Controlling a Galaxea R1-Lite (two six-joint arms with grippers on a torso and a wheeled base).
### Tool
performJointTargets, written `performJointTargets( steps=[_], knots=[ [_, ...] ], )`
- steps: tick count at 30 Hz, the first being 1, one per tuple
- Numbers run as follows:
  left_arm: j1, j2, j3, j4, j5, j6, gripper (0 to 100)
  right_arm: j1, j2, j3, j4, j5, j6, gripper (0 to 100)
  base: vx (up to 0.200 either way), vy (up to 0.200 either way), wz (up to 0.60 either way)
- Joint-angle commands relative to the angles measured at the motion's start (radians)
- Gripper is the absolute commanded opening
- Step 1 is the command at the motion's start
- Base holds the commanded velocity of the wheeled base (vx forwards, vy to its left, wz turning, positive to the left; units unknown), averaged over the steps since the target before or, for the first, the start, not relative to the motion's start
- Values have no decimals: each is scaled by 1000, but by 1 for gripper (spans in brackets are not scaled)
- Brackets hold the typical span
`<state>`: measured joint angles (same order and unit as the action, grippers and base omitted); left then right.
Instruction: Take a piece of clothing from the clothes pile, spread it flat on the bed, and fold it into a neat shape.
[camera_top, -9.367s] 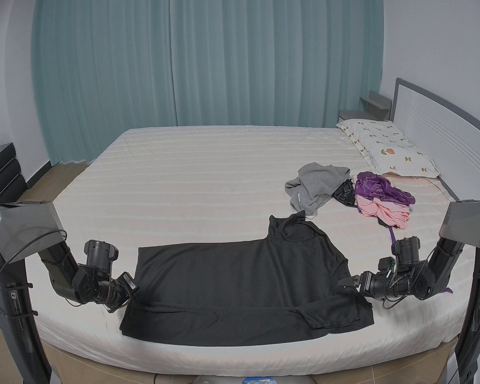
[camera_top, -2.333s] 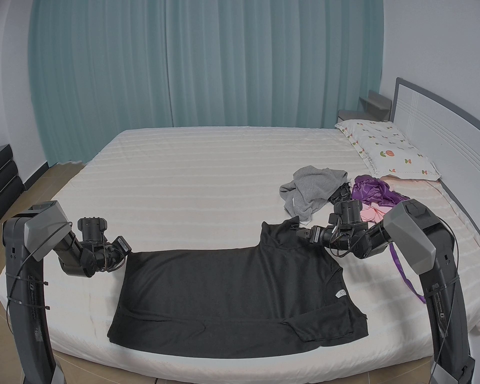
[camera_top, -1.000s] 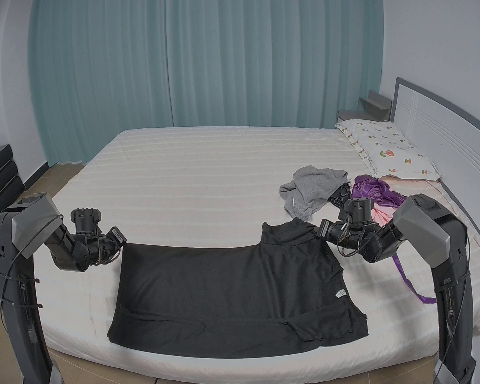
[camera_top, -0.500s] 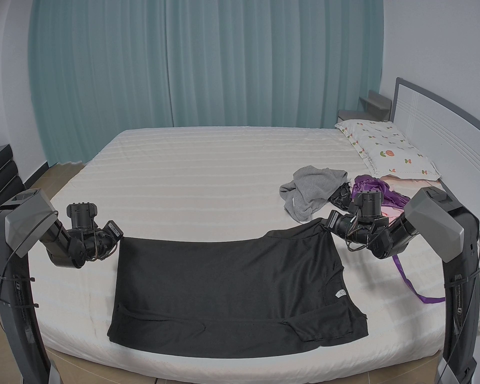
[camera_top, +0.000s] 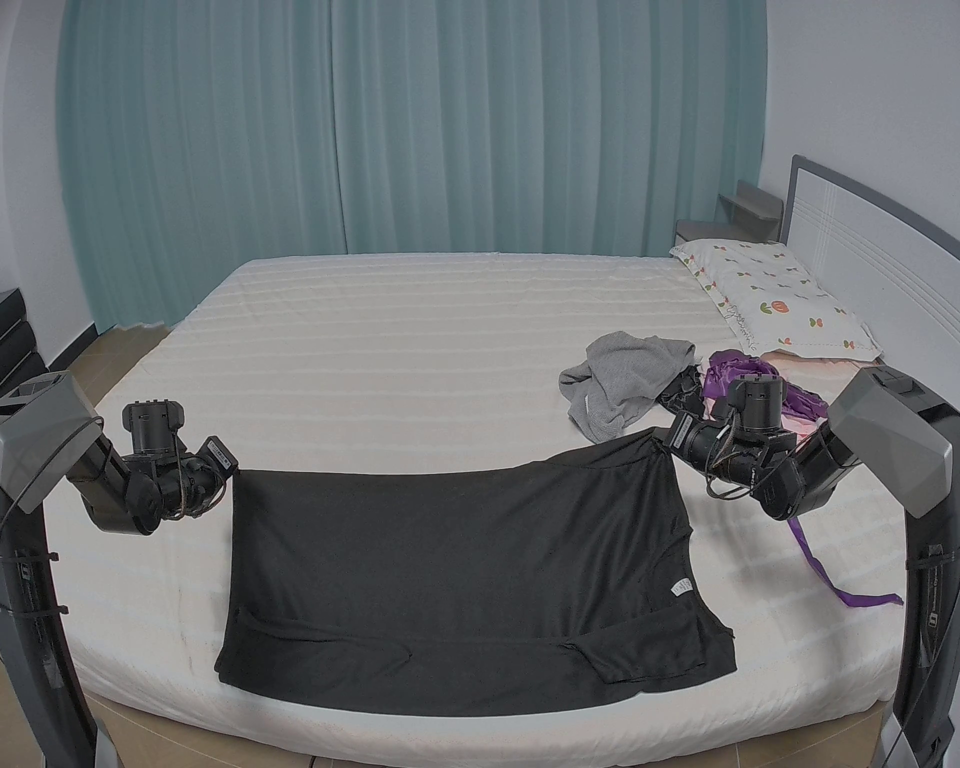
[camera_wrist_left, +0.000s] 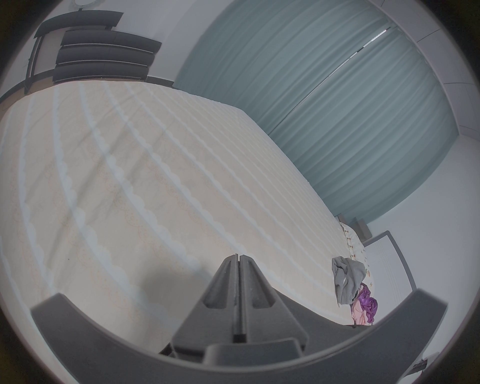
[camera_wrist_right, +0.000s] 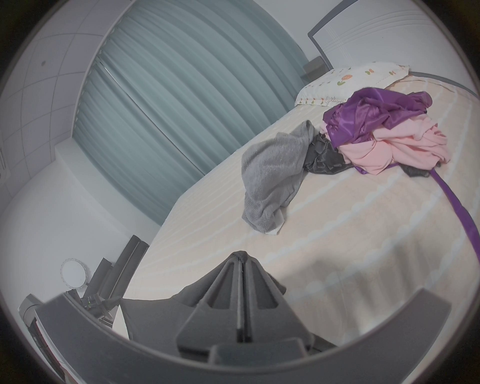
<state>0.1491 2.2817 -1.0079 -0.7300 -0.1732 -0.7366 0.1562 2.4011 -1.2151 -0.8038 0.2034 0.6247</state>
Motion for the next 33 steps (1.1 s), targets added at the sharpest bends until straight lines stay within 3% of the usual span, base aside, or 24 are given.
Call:
performJointTargets(
  steps=[1, 25, 33],
  knots=[
    [1, -5, 3, -2, 0, -1, 0, -7, -34, 31, -2, 5, 9, 0, 0, 0, 0],
    [3, 53, -12, -52, -2, 2, 0, -6, 52, 48, -15, 13, -2, 0, 0, 0, 0],
    [1, 33, 8, -55, -6, 2, 0, -9, -16, 101, -17, 53, 6, 0, 0, 0, 0]
  ],
)
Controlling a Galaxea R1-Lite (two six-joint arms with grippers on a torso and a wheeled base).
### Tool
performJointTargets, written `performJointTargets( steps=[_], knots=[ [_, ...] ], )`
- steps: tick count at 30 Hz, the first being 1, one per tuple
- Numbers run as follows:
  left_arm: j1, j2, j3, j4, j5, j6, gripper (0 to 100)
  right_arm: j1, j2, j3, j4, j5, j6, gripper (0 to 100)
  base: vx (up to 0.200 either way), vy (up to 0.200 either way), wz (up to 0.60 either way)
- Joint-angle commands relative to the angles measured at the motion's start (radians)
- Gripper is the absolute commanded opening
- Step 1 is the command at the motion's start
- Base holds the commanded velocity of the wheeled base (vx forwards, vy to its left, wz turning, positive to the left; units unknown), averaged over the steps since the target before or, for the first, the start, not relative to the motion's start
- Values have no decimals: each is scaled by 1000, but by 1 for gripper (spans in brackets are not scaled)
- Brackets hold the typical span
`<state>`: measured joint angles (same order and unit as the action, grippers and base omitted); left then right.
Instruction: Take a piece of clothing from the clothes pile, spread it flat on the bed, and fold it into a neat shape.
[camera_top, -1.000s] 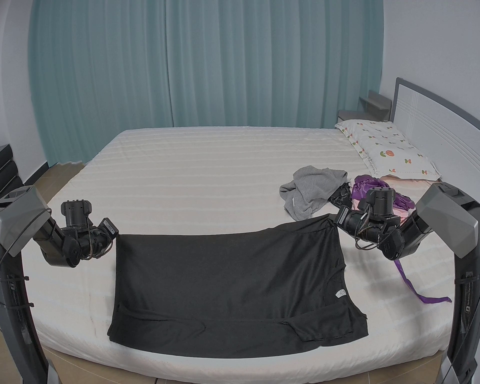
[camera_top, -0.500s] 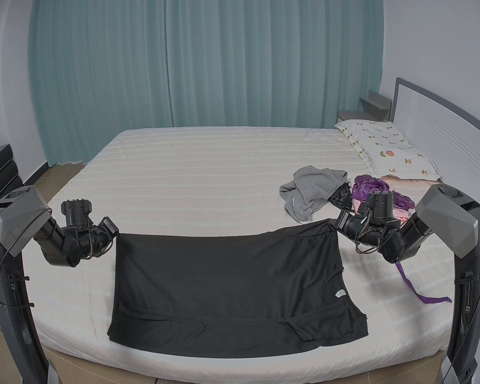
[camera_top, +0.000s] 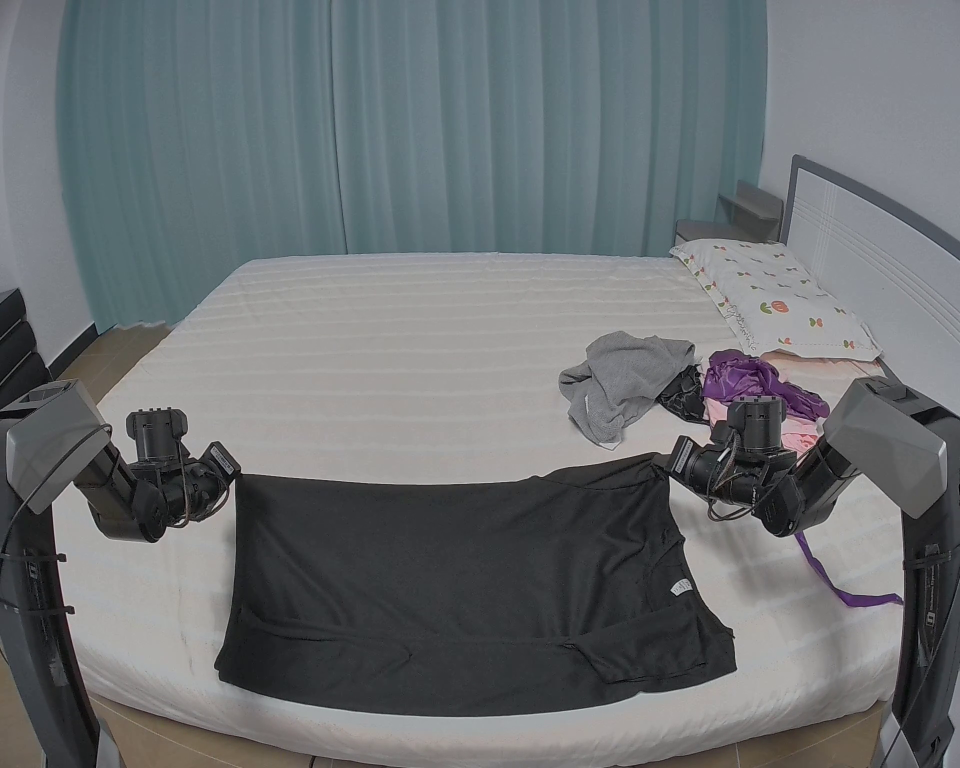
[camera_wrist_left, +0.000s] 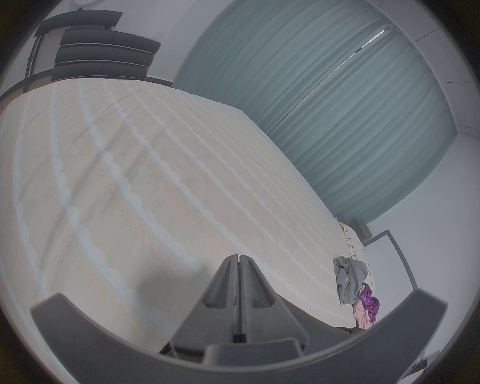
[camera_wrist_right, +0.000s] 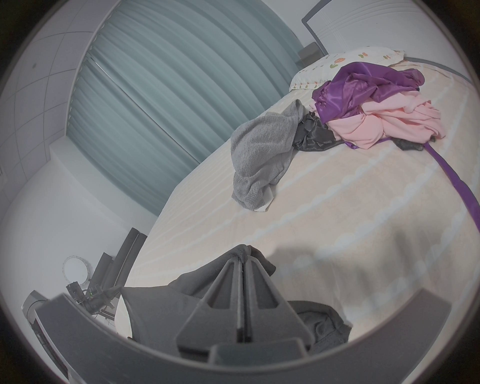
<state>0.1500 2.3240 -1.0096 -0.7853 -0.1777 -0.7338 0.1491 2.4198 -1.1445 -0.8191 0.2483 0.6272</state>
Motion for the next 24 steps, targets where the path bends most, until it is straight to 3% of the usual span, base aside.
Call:
performJointTargets(
  steps=[1, 24],
  knots=[
    [0, -14, 14, 0, -2, -1, 0, -2, -47, 48, -2, 9, 5, 0, 0, 0, 0],
    [2, -72, 78, 8, -13, 1, 0, -31, -137, 223, -58, 57, 6, 0, 0, 0, 0]
  ],
)
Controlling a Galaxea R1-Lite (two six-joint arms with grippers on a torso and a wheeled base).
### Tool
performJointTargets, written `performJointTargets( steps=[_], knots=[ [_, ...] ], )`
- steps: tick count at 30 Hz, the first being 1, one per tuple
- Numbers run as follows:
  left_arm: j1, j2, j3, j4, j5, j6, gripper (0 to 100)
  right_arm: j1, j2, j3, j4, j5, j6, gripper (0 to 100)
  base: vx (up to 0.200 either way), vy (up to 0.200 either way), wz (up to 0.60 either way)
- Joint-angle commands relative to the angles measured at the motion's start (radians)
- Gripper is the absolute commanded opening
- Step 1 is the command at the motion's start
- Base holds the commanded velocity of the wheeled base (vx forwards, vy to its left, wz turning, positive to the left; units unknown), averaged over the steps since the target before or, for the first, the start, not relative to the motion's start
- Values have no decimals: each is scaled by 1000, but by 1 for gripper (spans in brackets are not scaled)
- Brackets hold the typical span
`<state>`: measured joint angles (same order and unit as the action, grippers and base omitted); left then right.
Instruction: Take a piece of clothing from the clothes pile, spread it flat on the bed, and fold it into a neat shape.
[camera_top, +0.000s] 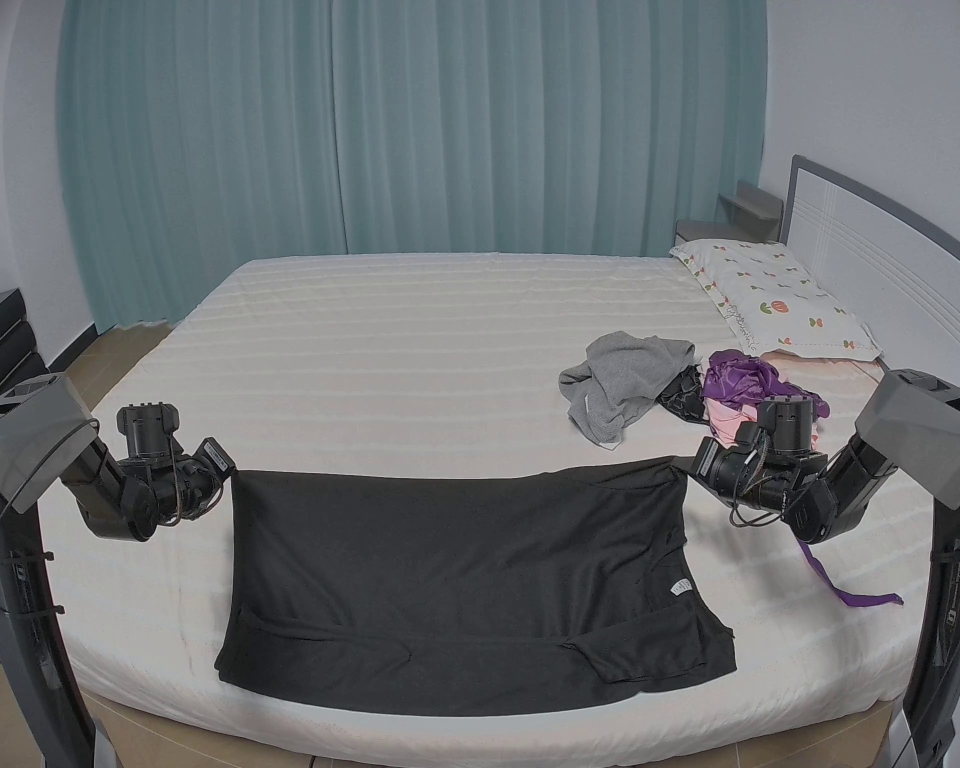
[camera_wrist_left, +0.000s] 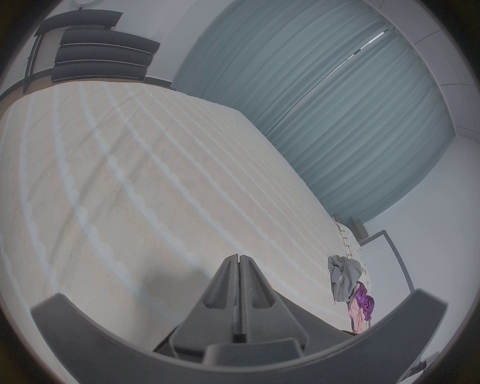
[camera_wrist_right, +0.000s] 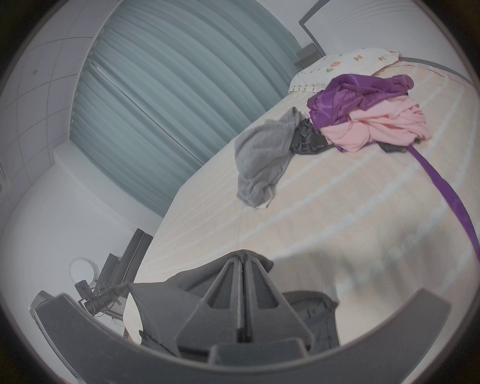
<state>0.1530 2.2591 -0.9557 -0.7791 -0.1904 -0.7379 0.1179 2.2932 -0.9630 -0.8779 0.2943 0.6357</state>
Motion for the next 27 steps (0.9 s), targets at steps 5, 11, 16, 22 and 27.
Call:
performJointTargets(
  steps=[5, 11, 16, 22, 27],
  knots=[
    [-3, -27, 78, -5, -3, 15, 0, 0, -38, 112, -1, 42, -13, 0, 0, 0, 0],
    [-3, -53, 158, -26, -9, 58, 0, 2, -83, 190, -1, 55, -14, 0, 0, 0, 0],
    [-3, -98, 233, -55, -32, 60, 0, 6, -112, 267, -6, 66, -34, 0, 0, 0, 0],
    [-3, -113, 319, -55, -44, 63, 0, 11, -101, 357, -67, 68, -47, 0, 0, 0, 0],
    [-3, -110, 411, -94, -84, 74, 0, 11, -74, 432, -131, 68, -62, 0, 0, 0, 0]
  ],
)
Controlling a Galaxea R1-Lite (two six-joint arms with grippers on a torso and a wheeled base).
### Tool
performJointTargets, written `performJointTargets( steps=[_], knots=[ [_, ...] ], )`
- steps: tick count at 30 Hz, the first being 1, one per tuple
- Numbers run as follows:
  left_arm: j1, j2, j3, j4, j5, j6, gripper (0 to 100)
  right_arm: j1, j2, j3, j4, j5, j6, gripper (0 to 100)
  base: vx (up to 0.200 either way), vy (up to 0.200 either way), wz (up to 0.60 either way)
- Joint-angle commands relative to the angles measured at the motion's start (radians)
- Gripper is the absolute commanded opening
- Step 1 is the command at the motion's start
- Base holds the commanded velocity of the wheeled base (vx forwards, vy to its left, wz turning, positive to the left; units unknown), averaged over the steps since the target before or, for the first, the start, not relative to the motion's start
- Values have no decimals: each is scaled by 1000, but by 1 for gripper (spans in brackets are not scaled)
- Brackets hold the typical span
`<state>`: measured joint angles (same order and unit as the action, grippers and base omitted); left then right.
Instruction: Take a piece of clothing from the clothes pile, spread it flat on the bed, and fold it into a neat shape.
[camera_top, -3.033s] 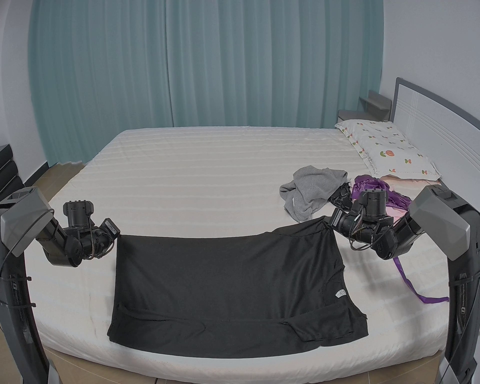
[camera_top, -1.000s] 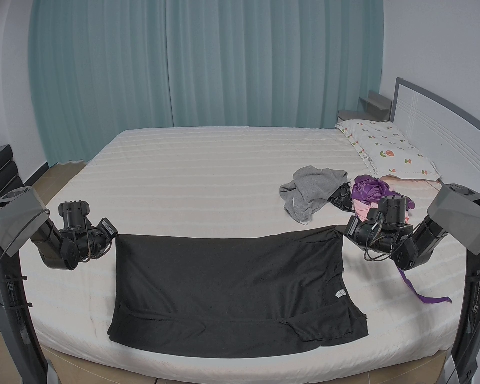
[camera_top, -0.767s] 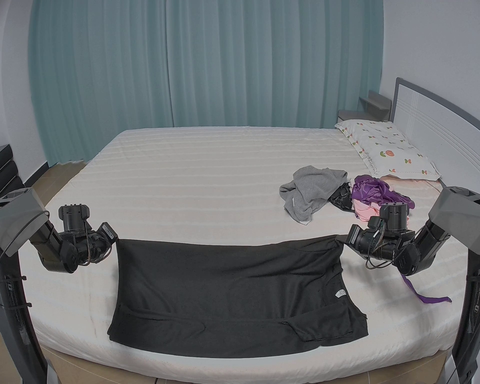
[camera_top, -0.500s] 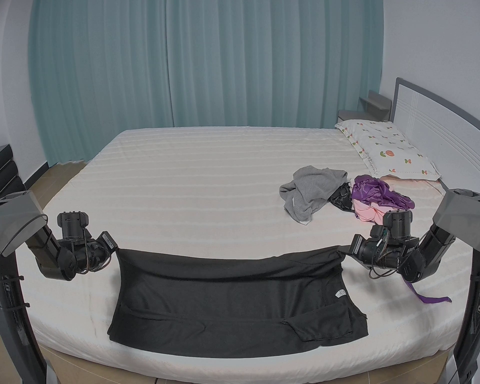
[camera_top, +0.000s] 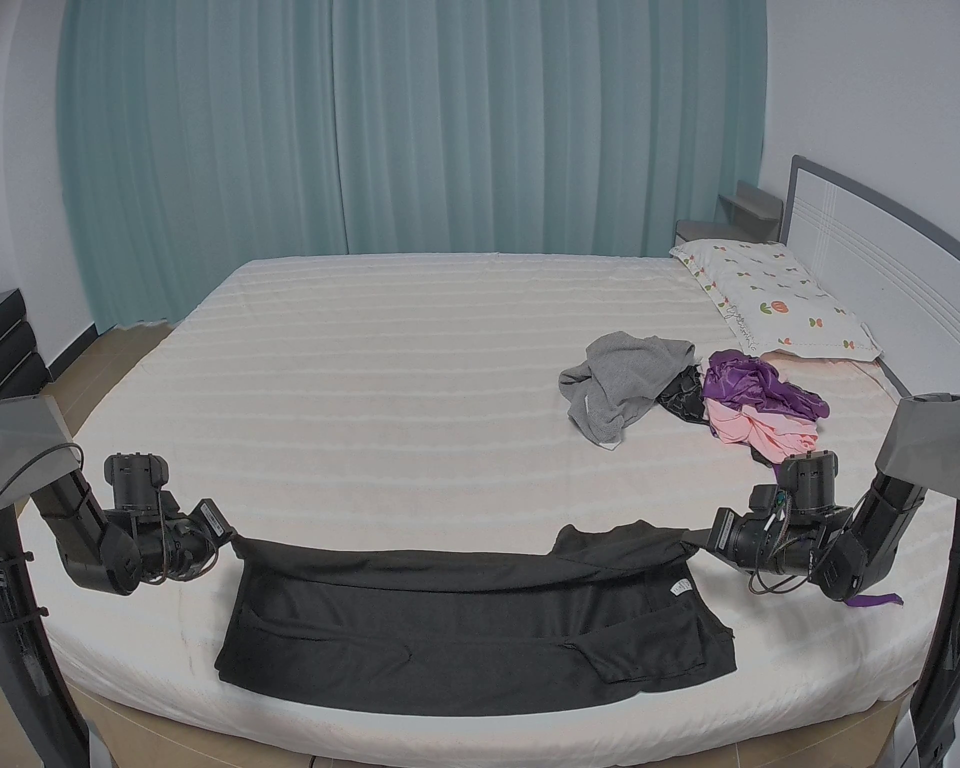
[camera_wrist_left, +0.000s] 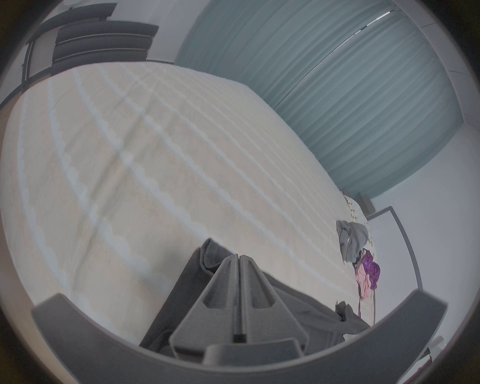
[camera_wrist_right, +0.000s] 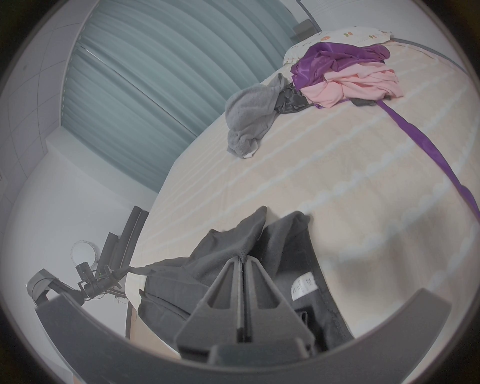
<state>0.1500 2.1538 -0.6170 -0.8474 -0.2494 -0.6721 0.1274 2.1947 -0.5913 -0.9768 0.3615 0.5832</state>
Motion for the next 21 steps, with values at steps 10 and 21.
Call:
performJointTargets(
  steps=[10, 21],
  knots=[
    [17, -6, 204, -163, -48, 49, 0, -11, 33, 151, -138, 1, -22, 0, 0, 0, 0],
    [83, 3, 174, -186, -48, 46, 0, -48, 36, 166, -195, 2, -22, 0, 0, 0, 0]
  ],
)
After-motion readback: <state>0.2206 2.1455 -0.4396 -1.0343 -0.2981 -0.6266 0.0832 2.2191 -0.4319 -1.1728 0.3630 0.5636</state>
